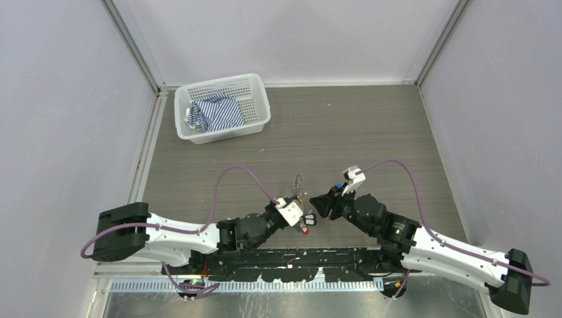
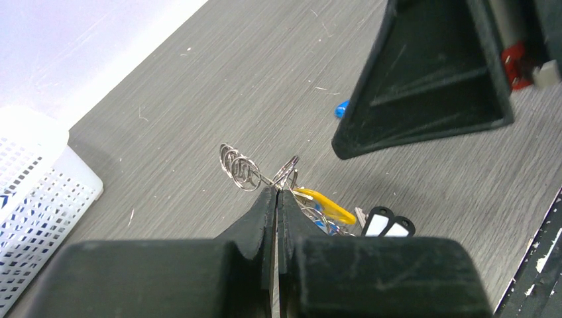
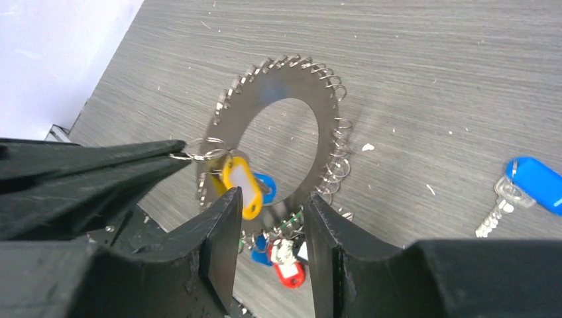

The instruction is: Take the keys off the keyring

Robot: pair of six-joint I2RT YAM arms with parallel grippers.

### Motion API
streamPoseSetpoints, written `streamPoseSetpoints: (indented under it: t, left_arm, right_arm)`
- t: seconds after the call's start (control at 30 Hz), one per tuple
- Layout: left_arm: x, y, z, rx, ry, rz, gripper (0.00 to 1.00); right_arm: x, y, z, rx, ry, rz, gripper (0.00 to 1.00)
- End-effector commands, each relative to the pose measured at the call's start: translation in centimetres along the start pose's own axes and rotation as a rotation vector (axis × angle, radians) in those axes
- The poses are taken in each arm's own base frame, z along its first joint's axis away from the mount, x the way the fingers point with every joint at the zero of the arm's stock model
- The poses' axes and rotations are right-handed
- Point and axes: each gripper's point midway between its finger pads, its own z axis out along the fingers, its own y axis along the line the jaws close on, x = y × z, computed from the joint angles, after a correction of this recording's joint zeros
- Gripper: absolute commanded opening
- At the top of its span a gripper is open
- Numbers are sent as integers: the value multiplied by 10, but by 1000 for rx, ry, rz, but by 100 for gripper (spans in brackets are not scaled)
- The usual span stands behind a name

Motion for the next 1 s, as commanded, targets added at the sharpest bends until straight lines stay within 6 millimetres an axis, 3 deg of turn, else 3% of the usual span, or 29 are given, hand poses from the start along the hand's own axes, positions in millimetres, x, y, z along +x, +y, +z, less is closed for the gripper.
streamPoseSetpoints:
  t: [0.0,0.37,0.57,0.97]
  left_arm:
    - [-42,18,0,-70,-112,-102,0]
    - [-43,28,3,-77,-80,-124,0]
    - [-43,31,4,-71,-62,-129,0]
    - [-41,26,10,-51,-39,-142,0]
  right_arm:
    - [-23,12,11,-94,-182,-43,44]
    - [-9,0,27,-94,-264,-332,54]
    - [4,4,35,-99,-238,-413,58]
    - [-2,5,56,-76,-347,-464,66]
